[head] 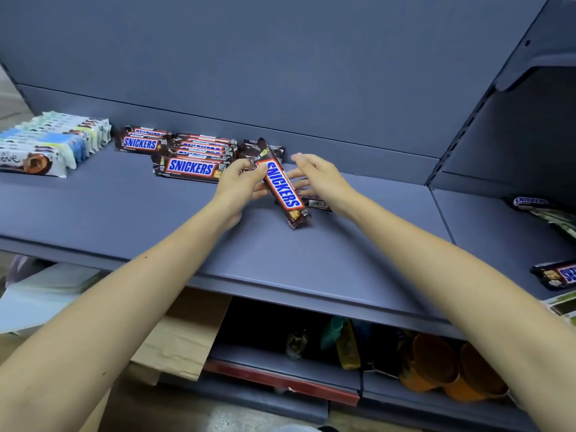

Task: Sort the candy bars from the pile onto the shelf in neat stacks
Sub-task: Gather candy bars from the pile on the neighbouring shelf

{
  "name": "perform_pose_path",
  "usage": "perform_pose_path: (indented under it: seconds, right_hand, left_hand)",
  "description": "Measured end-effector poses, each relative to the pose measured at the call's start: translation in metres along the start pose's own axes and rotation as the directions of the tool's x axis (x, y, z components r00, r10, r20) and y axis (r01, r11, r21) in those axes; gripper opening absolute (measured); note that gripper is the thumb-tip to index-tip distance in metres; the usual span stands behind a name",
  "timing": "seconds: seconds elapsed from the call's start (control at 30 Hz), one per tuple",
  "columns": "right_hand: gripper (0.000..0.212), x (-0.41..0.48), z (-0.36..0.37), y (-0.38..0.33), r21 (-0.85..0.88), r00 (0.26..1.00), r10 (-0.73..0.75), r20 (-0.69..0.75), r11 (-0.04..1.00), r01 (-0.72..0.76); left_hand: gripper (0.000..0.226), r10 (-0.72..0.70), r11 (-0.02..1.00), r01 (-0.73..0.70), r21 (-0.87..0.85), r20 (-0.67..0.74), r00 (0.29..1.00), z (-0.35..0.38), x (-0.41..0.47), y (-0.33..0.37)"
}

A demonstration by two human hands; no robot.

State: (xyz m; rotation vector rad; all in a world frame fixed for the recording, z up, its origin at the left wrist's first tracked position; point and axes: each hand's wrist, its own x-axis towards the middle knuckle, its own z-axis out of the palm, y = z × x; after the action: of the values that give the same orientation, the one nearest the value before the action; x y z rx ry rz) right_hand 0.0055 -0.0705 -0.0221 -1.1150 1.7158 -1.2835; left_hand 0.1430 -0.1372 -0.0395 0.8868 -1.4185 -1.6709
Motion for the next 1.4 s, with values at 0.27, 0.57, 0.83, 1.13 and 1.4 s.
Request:
perform_pose_path:
  seconds: [0.27,0.57,0.83,1.13,1.4]
  right_hand:
    - [0.007,0.015,0.056,-0.004,-0.15,0.992,-0.123,0.036,0.98,0.127]
    - [0.018,0.038,0.124,-0.018,-0.404,0.976,-0.179,0.124,0.889,0.215]
    - [0.022,0.065,0.158,-0.018,-0.696,0.963,-0.259,0.069,0.679,0.233]
    - [0.033,0.072,0.168,-0.016,-0.87,0.938,-0.337,0.084,0.434,0.233]
    - [0.029,0.07,0.166,-0.014,-0.881,0.926,-0.375,0.055,0.418,0.221]
  left_hand:
    - [0.008,-0.117,0.951,0.057,-0.304,-0.18,0.977,-0.056,0.0,-0.003]
    - [0.007,-0.169,0.942,0.08,-0.325,-0.257,0.951,-0.125,0.003,-0.001]
    - [0.034,0.305,0.843,-0.133,0.522,-0.259,0.917,-0.175,0.002,0.002]
    - [0.021,0.258,0.199,-0.313,0.929,0.258,0.931,-0.203,0.006,-0.007]
    - [0.021,0.24,0.112,-0.339,0.934,0.306,0.921,-0.199,0.013,0.002]
